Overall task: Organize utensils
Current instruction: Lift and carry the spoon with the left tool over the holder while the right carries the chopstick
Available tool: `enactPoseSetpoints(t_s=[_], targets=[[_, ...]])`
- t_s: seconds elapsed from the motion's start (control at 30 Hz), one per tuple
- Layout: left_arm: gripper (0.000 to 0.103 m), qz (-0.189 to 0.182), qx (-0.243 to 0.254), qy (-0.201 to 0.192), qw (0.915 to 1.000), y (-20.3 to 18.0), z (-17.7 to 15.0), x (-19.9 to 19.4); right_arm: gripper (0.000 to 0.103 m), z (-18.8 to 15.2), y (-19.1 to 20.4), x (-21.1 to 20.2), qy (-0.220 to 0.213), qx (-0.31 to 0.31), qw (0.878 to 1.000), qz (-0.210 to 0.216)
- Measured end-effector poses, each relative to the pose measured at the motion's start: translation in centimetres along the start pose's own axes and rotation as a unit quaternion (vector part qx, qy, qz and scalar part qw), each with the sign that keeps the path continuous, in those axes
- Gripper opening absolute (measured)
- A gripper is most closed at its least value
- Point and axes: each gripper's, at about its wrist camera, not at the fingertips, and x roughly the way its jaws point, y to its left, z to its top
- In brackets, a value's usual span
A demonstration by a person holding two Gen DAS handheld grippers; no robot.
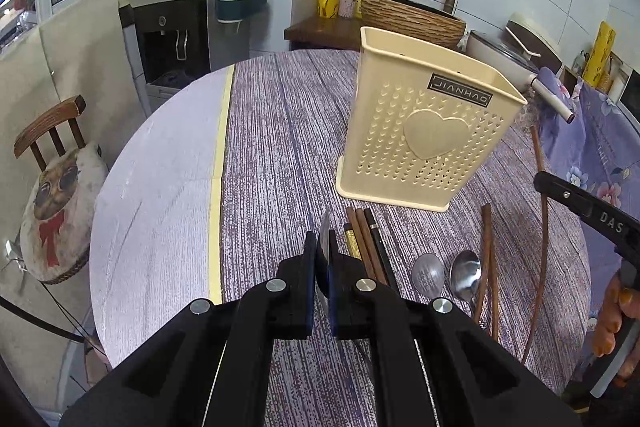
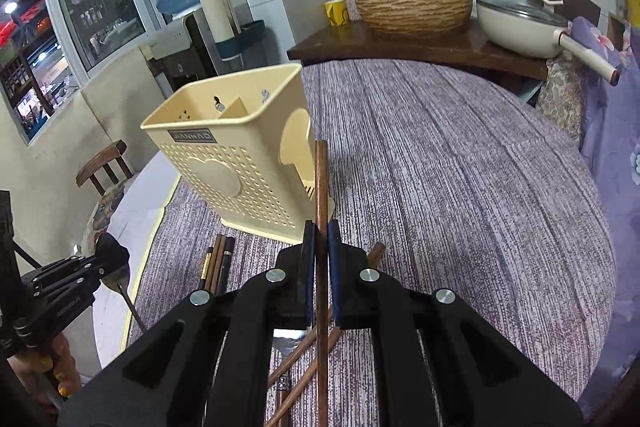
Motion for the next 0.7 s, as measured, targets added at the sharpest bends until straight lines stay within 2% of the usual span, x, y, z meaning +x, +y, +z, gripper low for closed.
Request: enactPoseSetpoints(t_s=[0.4,0.5,0.7], targets=[[0.006,-0.006,0.0,-0.032,0.9995,0.4,0.0,-1.4,0.007,0.3,0.6,-4.7,-0.05,-0.017,0.999,0.007],[0.006,0.008,0.002,-0.052,0.9986,0.5,-0.1,-2.2,0.007,0.2,0.7,-6.0,-0.067,-0.025,0.997,0.007],[0.006,0.003,0.0,-0.082,0.9967,0.7,0.1,-3.8,0.007,0.0,1.4,-8.6,-0.091,-0.057,0.994,0.015]])
